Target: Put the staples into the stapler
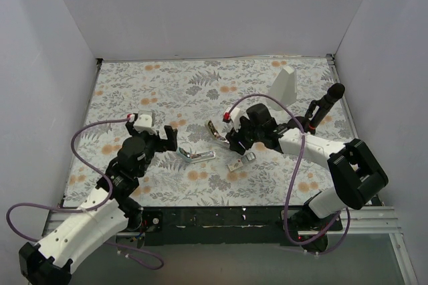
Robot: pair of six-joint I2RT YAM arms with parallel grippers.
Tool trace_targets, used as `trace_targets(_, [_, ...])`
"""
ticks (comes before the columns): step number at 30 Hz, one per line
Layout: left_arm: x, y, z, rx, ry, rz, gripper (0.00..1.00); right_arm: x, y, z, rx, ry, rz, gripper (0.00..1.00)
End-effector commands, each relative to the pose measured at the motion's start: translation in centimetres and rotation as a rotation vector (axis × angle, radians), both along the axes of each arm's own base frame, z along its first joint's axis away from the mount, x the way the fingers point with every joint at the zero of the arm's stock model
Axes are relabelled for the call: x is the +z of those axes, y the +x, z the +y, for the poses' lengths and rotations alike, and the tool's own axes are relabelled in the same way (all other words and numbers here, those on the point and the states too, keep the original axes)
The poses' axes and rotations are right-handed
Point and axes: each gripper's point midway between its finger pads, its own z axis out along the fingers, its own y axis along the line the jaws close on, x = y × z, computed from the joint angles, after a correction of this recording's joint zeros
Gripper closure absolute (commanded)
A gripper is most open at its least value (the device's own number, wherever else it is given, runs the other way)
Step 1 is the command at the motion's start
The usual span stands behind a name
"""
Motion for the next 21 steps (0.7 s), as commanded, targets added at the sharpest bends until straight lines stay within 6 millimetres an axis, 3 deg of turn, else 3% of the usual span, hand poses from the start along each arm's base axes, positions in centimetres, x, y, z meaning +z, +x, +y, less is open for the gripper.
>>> trace_targets(1, [0.2,0.9,-3.2,-0.091,-0.062,0.096,0.02,0.5,-0.1,0.1,0.008,0.073,-0.094,0.32])
trace_targets(2, [0.7,1.2,-3.7,-0.101,-0.076,0.105,0.02,1.5,0.4,0.4,0.006,0.113,-0.148,0.32])
trace_targets(3, [0.5,1.4,-4.0,-0.105,-0.077,0.123,0.02,0.5,0.1,-0.3,-0.012,0.102,-0.145,0.33])
trace_targets(4, [-0.5,1.9,-4.5,-0.103,-0.074,0.164,0.02,0.6,0.3,-0.4,-0.021,0.11,-0.152,0.33])
trace_targets(10, [-0.3,4.0,-6.1,-0.084,-0.102,0.214,0.02,-0.1,0.7,-1.0,-0.063,0.148,-0.162,0.37])
trace_targets(14, [-1.8,5.7,-7.5,-0.07,-0.101,0.283,0.02,-0.3,1.2,-1.5,-0.087,0.166,-0.154,0.39])
trace_targets(17, [-1.6,6.9,-8.4,-0.074,-0.11,0.292,0.02,-0.6,1.2,-1.5,-0.083,0.173,-0.143,0.42])
trace_targets(18, [-2.7,7.2,-8.8,-0.076,-0.098,0.324,0.02,-0.6,1.1,-1.5,-0.074,0.179,-0.133,0.42])
trace_targets(21, [-3.1,8.4,-9.8,-0.084,-0.098,0.342,0.02,-0.8,0.6,-1.0,-0.034,0.185,-0.116,0.44])
